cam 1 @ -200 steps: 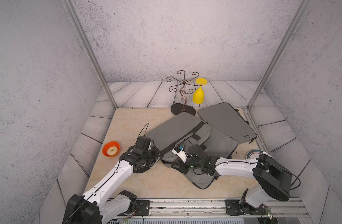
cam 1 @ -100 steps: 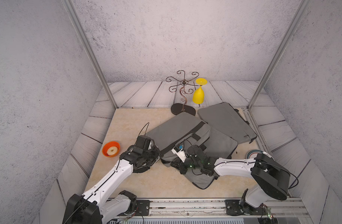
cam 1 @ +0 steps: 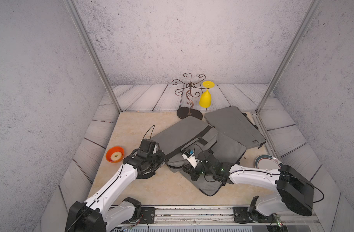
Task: Open the zippered laptop bag and take out the laptop
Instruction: Unzip the zipper on the zippered laptop bag.
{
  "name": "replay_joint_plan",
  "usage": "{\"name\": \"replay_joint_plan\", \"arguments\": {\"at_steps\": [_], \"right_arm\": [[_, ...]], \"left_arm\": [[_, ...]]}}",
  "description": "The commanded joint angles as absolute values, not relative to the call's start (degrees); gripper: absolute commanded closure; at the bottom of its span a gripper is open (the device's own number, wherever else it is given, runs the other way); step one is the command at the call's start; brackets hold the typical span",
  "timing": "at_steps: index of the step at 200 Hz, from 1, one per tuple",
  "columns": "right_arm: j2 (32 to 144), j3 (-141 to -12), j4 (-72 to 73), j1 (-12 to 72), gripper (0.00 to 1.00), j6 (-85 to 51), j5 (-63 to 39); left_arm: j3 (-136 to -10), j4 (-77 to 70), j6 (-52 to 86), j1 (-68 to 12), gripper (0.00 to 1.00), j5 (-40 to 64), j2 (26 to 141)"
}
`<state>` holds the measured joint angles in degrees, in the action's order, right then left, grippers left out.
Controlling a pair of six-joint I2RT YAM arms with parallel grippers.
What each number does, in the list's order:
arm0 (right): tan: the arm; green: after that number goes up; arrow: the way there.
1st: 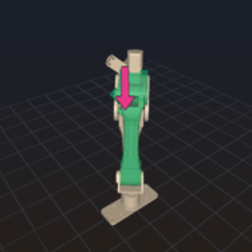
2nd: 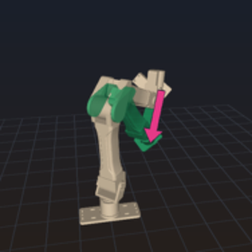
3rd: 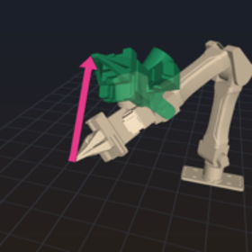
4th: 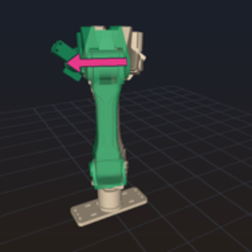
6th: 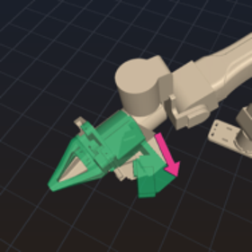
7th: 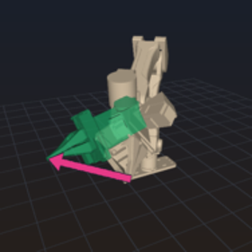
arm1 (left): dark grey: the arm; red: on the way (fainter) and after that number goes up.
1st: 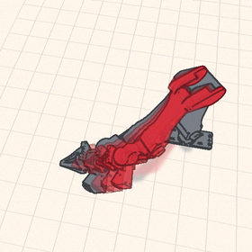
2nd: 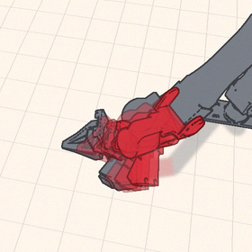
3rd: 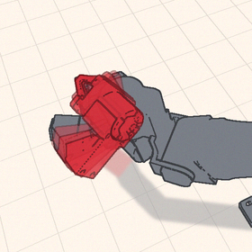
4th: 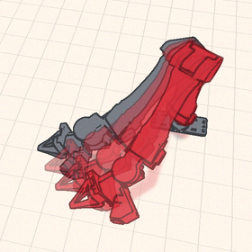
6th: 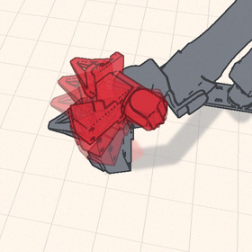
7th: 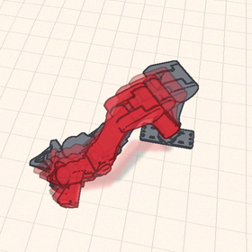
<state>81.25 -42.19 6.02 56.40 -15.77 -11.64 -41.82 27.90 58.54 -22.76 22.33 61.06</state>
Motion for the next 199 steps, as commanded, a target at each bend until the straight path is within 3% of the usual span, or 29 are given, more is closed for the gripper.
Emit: {"name": "replay_joint_plan", "arguments": {"at_steps": [1,104,199], "right_arm": [[77.8,-43.8,-5.5,55.7,0.99,-13.1,-4.8],[74.4,-47.6,-19.9,38.6,1.0,-6.1,-2.5],[82.2,-54.8,-20.0,21.0,0.99,0.0,-2.5]], "left_arm": [[-44.0,29.7,55.4,-21.0,1.0,20.5,59.3],[-44.5,35.5,52.2,-17.2,1.0,20.6,57.4],[-43.8,41.7,48.5,-13.9,1.0,19.9,55.5]]}}
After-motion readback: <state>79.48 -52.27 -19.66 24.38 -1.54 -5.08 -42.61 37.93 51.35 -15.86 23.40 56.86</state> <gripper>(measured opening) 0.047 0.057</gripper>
